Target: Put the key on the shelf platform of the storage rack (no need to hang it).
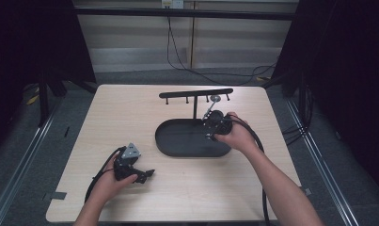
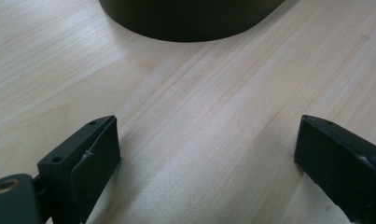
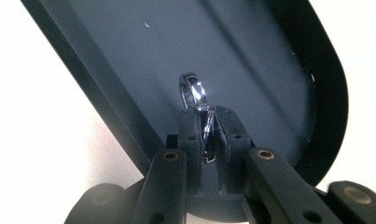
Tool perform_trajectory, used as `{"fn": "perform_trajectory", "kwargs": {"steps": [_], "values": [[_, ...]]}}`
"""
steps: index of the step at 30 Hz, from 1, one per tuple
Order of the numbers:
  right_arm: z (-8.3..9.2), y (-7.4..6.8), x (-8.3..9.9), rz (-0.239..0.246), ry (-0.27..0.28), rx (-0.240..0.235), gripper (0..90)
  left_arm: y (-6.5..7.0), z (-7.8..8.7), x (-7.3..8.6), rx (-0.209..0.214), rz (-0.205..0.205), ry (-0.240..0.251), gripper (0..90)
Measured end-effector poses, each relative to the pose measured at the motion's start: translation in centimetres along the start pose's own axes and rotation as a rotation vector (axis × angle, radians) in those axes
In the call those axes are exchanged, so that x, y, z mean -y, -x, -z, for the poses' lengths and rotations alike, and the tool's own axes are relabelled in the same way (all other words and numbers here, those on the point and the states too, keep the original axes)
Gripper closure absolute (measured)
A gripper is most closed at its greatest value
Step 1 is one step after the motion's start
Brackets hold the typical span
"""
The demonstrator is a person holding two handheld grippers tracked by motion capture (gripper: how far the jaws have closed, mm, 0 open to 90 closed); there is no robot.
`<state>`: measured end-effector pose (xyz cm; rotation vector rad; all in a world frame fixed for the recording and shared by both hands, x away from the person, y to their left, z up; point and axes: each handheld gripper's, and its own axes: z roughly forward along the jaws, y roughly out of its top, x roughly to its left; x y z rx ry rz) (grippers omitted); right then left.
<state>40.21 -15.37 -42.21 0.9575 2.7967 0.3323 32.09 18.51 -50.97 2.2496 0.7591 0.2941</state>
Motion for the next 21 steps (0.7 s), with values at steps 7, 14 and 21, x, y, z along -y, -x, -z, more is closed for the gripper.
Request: {"fn": "perform_trajectory", "kwargs": {"steps": [7, 14, 21], "values": [[-0.45, 0.01, -0.19, 0.001, -0.014, -0.007, 82.0, 0.00, -0.02, 0.00, 0.002, -0.001, 0.001, 6.4], [-0.76, 0.09, -0.28, -0.003, -0.012, -0.004, 82.0, 0.01, 0.00, 0.00, 0.000, -0.001, -0.001, 6.3], [-0.87, 0.16, -0.29, -0.001, -0.013, -0.001, 82.0, 0.01, 0.00, 0.00, 0.001, -0.002, -0.001, 6.2]]}}
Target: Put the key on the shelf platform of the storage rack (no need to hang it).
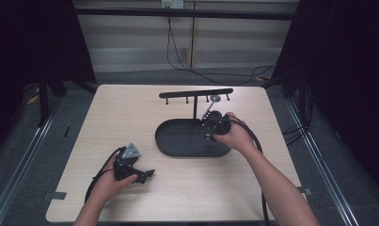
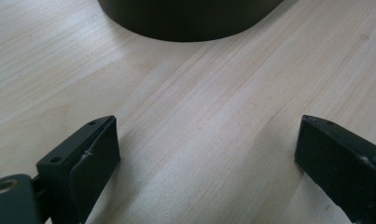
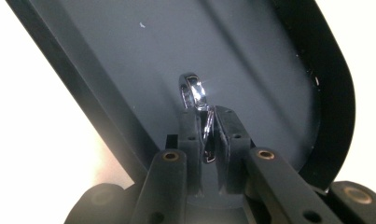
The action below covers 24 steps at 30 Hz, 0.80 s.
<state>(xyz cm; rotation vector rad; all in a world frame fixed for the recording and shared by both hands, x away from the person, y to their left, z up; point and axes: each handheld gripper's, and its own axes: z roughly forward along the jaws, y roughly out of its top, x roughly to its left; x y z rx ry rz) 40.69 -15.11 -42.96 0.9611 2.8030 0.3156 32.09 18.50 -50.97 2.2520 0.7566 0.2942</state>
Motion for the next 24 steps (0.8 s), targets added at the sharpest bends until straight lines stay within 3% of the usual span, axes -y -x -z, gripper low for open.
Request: {"fn": "perform_trajectory", "kwargs": {"steps": [24], "values": [[-2.5, -0.5, -0.1, 0.014, -0.024, 0.000, 81.8, 0.0, 0.0, 0.0, 0.002, -0.002, -0.002, 6.2]]}}
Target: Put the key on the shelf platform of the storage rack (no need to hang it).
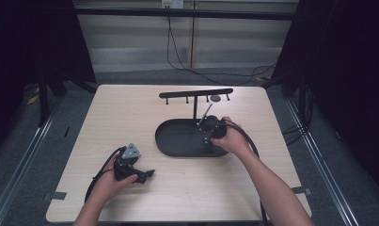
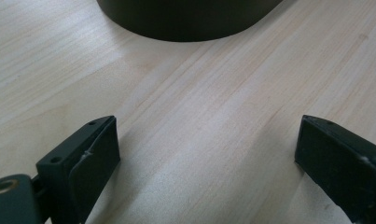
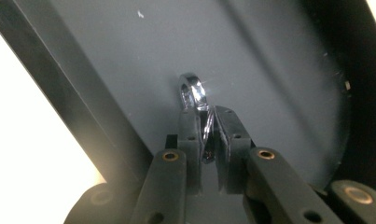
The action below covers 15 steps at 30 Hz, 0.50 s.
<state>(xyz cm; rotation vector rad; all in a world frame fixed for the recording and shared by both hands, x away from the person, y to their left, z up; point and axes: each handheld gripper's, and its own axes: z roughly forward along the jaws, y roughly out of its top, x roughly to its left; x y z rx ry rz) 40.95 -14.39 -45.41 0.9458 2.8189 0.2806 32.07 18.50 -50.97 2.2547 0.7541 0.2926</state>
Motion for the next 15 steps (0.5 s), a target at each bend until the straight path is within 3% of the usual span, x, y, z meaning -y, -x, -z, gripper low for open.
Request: {"fn": "perform_trajectory", "kwargs": {"steps": [15], "values": [[-0.50, 0.28, 0.18, -0.010, -0.015, 0.008, 81.1, 0.00, 0.00, 0.00, -0.001, 0.000, 0.000, 6.2]]}}
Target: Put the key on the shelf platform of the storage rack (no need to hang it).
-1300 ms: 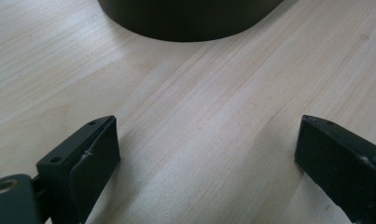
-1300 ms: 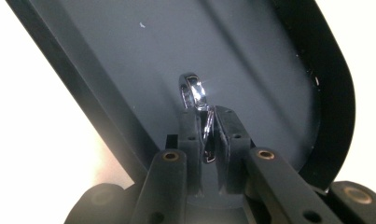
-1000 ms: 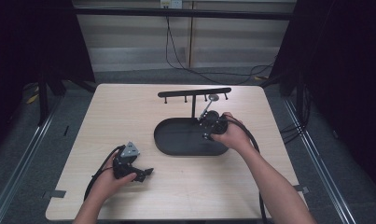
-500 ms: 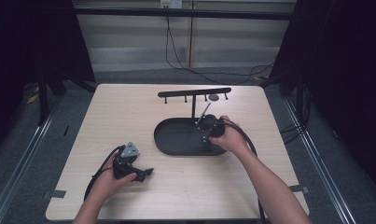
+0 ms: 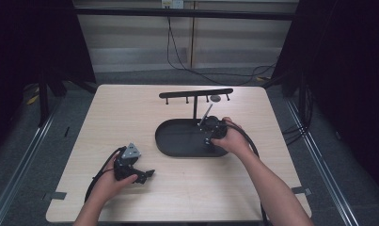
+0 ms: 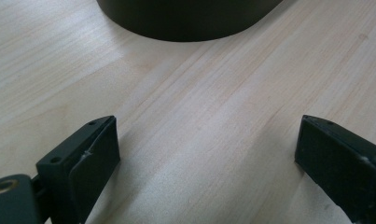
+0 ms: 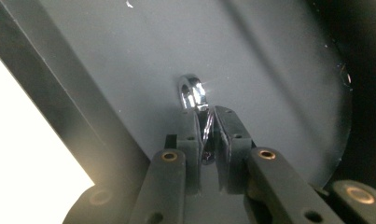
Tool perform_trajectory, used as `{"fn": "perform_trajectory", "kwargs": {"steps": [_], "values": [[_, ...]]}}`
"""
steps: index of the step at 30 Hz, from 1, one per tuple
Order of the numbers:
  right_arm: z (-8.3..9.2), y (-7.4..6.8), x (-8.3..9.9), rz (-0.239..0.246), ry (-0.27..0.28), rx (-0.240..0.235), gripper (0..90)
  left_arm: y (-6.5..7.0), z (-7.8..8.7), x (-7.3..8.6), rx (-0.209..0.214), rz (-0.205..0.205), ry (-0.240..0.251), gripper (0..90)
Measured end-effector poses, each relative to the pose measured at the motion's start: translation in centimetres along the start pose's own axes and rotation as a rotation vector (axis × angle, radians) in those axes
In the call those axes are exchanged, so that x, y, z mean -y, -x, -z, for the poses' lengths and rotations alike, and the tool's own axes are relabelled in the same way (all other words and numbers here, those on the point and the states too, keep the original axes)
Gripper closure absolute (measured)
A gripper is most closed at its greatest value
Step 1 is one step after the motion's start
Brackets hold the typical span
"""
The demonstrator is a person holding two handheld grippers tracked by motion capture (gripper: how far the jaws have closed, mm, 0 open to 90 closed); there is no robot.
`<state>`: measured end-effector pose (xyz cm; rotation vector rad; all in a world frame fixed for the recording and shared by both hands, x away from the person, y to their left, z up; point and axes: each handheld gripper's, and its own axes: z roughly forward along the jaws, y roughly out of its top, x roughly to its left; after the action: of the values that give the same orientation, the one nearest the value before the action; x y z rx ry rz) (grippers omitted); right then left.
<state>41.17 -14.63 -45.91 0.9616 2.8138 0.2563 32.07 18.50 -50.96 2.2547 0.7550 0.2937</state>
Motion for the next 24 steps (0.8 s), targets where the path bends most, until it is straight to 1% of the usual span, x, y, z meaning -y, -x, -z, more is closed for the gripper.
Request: {"fn": "perform_trajectory", "kwargs": {"steps": [5, 6, 8, 9, 11, 12, 16, 18, 19, 22, 24], "values": [[0.00, 0.14, 0.02, -0.008, 0.014, 0.014, 80.0, -0.02, -0.01, 0.00, 0.004, 0.000, 0.002, 6.1], [0.06, 0.16, 0.03, -0.015, 0.018, 0.011, 79.4, 0.00, -0.02, 0.01, 0.001, 0.000, 0.002, 6.1], [0.08, 0.23, 0.05, -0.011, 0.026, 0.009, 78.6, 0.00, -0.02, 0.01, 0.002, 0.000, 0.002, 6.1], [0.15, 0.24, 0.09, -0.012, 0.017, 0.018, 76.2, -0.01, -0.01, 0.01, 0.002, 0.000, 0.002, 6.1], [0.18, 0.23, 0.13, -0.013, 0.017, 0.027, 76.0, 0.00, -0.02, 0.01, 0.002, 0.000, 0.002, 6.1], [0.27, 0.32, 0.22, -0.019, 0.027, 0.030, 74.4, -0.02, -0.01, 0.00, 0.004, -0.001, 0.001, 6.0], [0.43, 0.44, 0.33, -0.019, 0.032, 0.042, 71.1, 0.00, -0.02, 0.01, 0.002, 0.000, 0.002, 6.0], [0.52, 0.48, 0.39, -0.022, 0.035, 0.039, 69.4, -0.01, -0.01, 0.00, 0.004, -0.001, 0.001, 6.0], [0.67, 0.48, 0.47, -0.037, 0.035, 0.037, 66.9, -0.01, -0.01, 0.00, 0.004, -0.001, 0.001, 6.0], [0.78, 0.54, 0.54, -0.036, 0.040, 0.034, 64.4, -0.02, 0.00, 0.00, 0.005, -0.001, 0.001, 6.0], [0.86, 0.55, 0.64, -0.050, 0.052, 0.024, 61.6, 0.00, -0.01, 0.01, 0.003, -0.001, 0.002, 6.0]]}}
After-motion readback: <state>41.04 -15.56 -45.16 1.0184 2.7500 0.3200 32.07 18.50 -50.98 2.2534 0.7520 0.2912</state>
